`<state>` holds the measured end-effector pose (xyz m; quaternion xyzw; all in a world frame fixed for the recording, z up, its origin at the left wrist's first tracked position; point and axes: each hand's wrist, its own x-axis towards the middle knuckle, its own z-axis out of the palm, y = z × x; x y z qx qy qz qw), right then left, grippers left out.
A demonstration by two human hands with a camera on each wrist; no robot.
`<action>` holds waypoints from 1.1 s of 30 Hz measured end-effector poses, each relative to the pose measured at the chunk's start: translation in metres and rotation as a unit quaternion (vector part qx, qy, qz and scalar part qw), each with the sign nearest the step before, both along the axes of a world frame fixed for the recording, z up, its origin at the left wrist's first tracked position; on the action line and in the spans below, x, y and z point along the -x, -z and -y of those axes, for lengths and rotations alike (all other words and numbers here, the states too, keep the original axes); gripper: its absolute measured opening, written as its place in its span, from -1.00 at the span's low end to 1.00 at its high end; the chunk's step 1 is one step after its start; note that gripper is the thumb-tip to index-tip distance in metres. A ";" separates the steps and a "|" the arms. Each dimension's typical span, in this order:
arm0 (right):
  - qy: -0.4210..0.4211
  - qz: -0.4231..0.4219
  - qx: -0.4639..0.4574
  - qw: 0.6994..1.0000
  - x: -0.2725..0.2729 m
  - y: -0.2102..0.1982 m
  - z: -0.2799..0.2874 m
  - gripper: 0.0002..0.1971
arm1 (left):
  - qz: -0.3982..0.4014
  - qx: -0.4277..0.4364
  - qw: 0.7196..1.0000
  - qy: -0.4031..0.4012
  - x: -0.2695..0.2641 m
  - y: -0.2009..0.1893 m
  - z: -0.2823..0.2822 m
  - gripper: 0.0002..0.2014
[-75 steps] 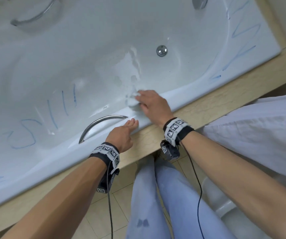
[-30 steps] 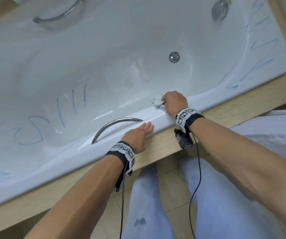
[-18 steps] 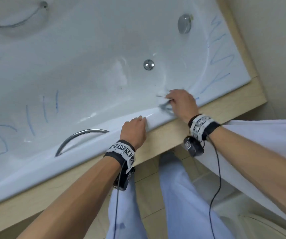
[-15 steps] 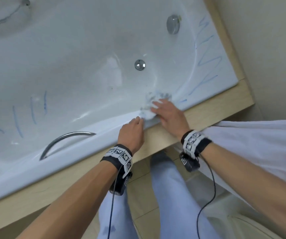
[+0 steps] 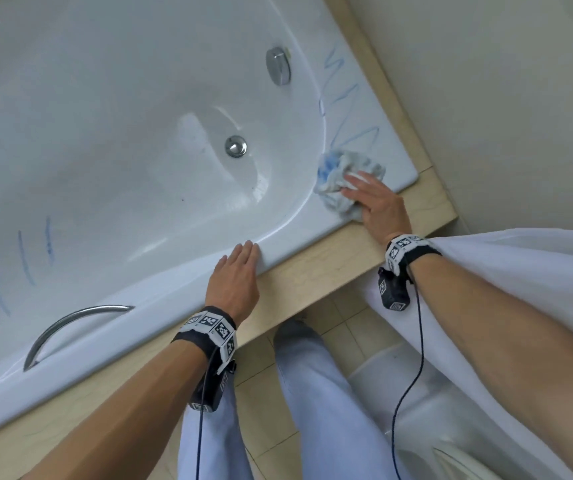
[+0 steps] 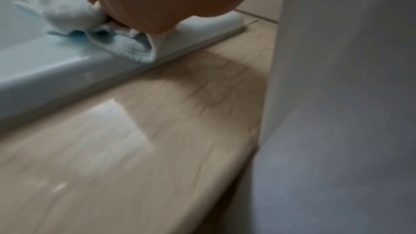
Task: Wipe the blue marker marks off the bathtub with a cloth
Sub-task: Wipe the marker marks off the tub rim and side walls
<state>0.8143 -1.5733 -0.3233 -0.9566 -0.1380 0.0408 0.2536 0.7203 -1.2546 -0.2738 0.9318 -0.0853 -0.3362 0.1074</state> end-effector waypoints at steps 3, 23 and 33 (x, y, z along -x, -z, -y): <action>0.070 -0.019 0.013 0.997 -0.030 -0.010 0.019 -0.55 | -0.039 0.002 0.999 -0.022 -0.008 -0.002 0.014 -0.28; 0.215 0.003 -0.071 0.974 -0.059 0.003 -0.051 -0.60 | -0.112 0.103 0.987 -0.047 -0.021 0.000 -0.017 -0.18; 0.181 0.088 -0.068 0.977 -0.149 -0.021 -0.007 -0.63 | -0.119 0.117 0.985 -0.045 -0.019 0.000 -0.022 -0.17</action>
